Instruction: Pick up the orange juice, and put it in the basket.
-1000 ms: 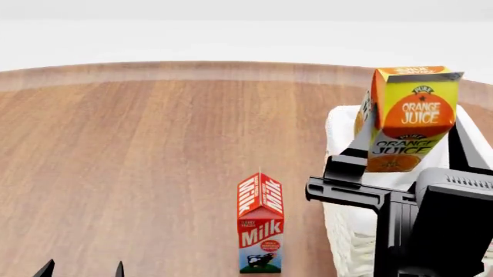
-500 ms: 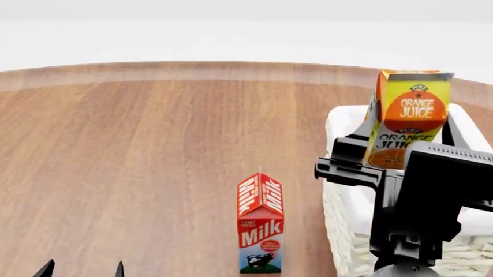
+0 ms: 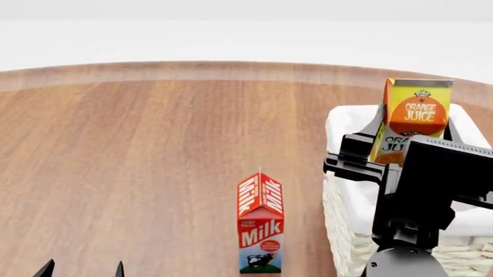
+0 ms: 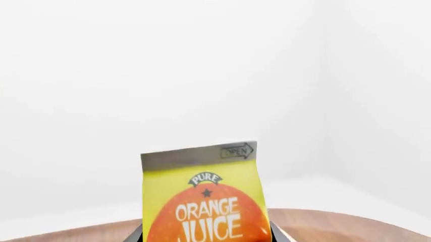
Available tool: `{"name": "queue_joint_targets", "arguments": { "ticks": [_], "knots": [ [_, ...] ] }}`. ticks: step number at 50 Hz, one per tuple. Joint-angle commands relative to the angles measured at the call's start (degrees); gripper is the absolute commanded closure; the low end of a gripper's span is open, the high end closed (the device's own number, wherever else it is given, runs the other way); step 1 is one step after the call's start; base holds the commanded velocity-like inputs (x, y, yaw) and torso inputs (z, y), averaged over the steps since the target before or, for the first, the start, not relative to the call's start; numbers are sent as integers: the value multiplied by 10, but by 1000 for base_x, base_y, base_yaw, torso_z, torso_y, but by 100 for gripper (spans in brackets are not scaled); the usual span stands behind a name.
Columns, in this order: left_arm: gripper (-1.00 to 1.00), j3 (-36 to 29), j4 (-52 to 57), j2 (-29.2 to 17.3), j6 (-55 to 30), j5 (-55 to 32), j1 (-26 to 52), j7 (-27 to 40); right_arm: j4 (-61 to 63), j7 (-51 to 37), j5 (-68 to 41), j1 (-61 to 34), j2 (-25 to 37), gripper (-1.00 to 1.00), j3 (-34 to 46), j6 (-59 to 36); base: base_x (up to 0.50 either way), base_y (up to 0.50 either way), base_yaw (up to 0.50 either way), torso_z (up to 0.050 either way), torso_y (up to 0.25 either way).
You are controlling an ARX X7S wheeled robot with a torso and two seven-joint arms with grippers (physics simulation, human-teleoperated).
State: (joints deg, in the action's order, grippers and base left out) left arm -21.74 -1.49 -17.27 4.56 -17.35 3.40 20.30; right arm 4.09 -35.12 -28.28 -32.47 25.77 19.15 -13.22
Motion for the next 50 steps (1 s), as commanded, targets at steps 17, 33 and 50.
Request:
{"name": "queue_joint_targets", "arguments": {
  "ticks": [17, 33, 50],
  "knots": [
    [-100, -4, 0, -2, 1, -3, 1, 3, -112, 25, 42, -28, -23, 100, 2, 40, 0, 0, 0, 0, 1],
    [-100, -6, -1, -4, 2, -4, 2, 5, -175, 34, 51, -39, -35, 100, 2, 69, 0, 0, 0, 0, 1],
    [-100, -8, -1, -5, 3, -5, 2, 6, -262, 49, 60, -72, -56, 100, 4, 99, 0, 0, 0, 1, 1]
  ]
}}
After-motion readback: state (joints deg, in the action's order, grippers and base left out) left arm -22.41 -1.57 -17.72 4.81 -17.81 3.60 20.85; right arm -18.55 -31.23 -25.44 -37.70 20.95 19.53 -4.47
